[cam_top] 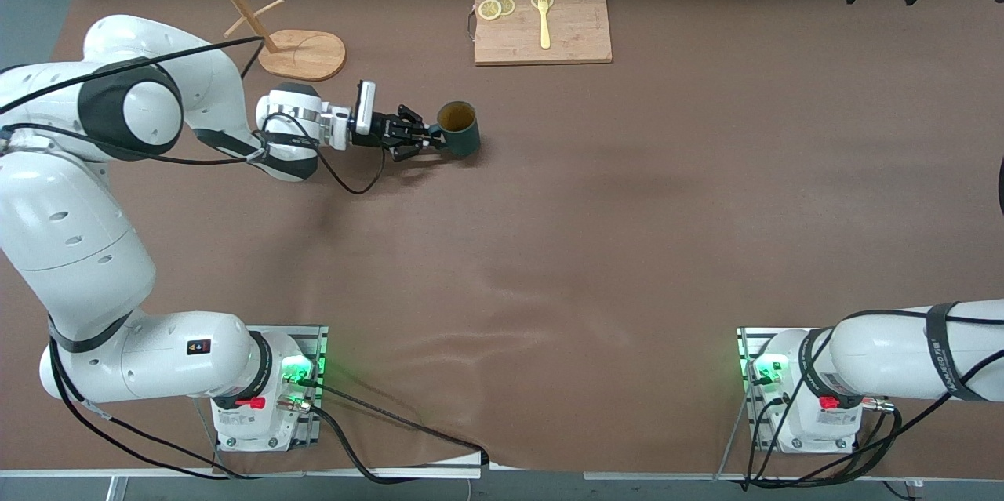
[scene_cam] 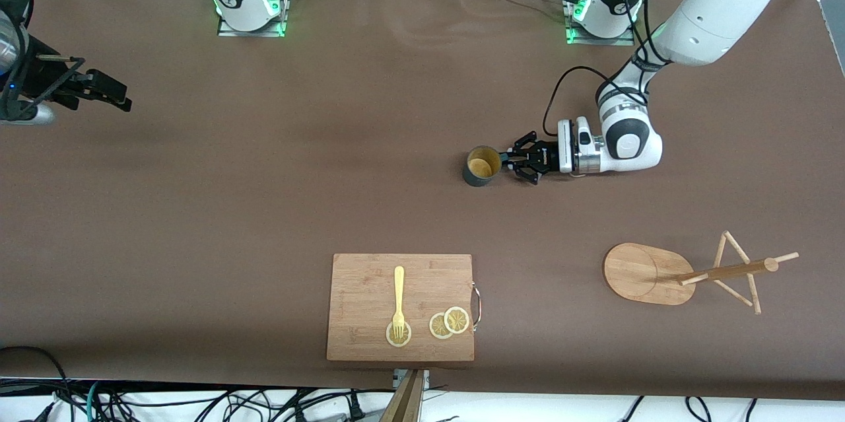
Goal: Pass cup and hang on rack
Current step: 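Close the left gripper on the teal mug handle, then lift the mug with the left gripper and carry it to the rack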
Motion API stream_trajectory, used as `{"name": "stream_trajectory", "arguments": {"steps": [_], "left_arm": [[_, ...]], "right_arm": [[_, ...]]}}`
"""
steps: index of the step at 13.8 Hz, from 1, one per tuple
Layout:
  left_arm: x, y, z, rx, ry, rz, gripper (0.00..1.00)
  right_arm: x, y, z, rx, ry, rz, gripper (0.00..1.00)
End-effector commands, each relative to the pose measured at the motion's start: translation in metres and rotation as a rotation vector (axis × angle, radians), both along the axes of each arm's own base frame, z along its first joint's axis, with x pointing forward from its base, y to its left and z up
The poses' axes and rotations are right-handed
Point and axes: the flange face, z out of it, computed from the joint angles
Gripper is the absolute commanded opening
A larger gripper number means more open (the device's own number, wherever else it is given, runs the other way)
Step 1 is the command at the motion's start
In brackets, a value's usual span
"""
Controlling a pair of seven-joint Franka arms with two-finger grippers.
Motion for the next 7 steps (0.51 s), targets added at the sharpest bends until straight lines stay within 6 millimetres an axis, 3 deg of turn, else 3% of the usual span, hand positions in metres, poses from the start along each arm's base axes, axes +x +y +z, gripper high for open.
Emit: {"name": "stream_trajectory", "arguments": {"steps": [1,3,7], "left_arm": [[-0.003,0.035,0.051,0.032,0.014,-0.022,0.0],[-0.016,0.059,0.071,0.015,0.166,-0.03,0.0],[-0.031,0.156,0.103,0.035,0.378,0.001,0.0]], "right_arm": [[0.001,-0.009,0.029,0.022,-0.008,-0.011,1.0],[0.006,-0.006,0.014,0.021,0.022,-0.003,1.0],[0.006,0.001,0.007,0.022,0.052,0.011,1.0]]}}
